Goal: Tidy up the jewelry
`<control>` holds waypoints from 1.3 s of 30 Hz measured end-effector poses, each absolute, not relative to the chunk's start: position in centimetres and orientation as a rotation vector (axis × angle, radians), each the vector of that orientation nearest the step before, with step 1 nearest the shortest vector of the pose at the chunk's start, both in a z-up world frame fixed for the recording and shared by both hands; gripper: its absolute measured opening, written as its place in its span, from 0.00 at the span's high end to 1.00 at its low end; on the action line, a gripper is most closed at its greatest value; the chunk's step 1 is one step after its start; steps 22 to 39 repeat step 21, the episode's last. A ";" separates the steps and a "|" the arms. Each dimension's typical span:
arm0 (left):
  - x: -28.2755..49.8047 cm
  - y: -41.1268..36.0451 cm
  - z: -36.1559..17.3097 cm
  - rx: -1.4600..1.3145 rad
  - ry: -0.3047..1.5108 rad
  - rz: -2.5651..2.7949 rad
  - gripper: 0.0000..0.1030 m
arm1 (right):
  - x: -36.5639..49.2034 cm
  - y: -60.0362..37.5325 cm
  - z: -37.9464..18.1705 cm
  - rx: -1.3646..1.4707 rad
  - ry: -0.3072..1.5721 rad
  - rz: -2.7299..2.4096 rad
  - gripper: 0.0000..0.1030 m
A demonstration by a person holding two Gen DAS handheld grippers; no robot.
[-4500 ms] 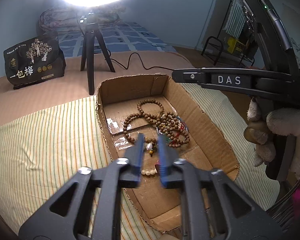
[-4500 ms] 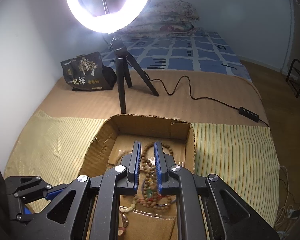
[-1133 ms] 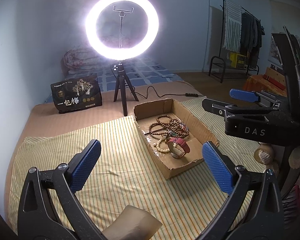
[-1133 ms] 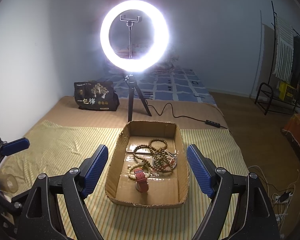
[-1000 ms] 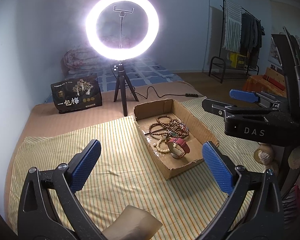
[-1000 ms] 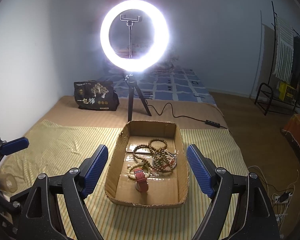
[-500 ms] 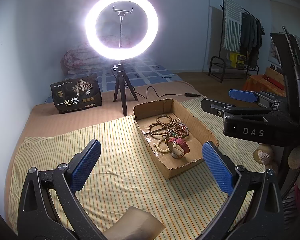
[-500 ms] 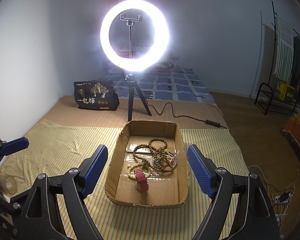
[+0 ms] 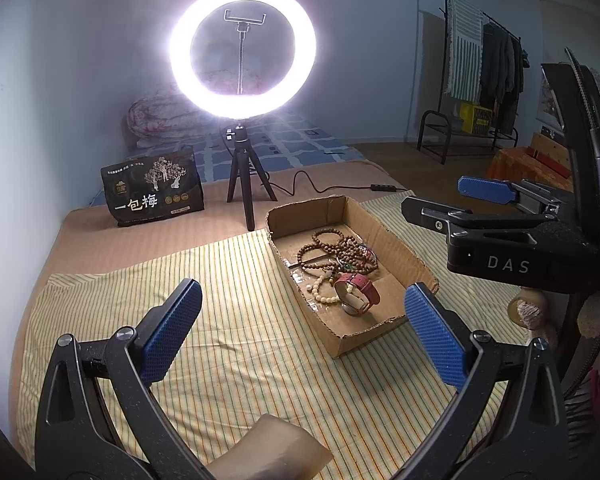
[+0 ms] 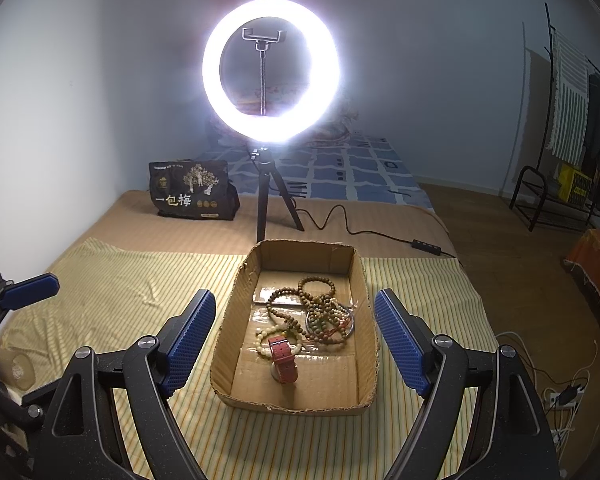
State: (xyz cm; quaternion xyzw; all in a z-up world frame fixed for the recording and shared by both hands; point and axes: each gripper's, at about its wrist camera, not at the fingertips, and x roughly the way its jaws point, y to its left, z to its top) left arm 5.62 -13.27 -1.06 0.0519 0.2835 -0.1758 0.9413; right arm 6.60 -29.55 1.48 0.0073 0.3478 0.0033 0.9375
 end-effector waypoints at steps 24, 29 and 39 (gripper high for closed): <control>4.8 -12.8 -1.2 0.115 0.551 -0.348 0.00 | 6.6 -29.3 1.1 0.003 0.724 0.013 0.21; 4.8 -12.8 -1.2 0.115 0.551 -0.348 0.00 | 6.6 -29.3 1.1 0.003 0.724 0.013 0.21; 4.8 -12.8 -1.2 0.115 0.551 -0.348 0.00 | 6.6 -29.3 1.1 0.003 0.724 0.013 0.21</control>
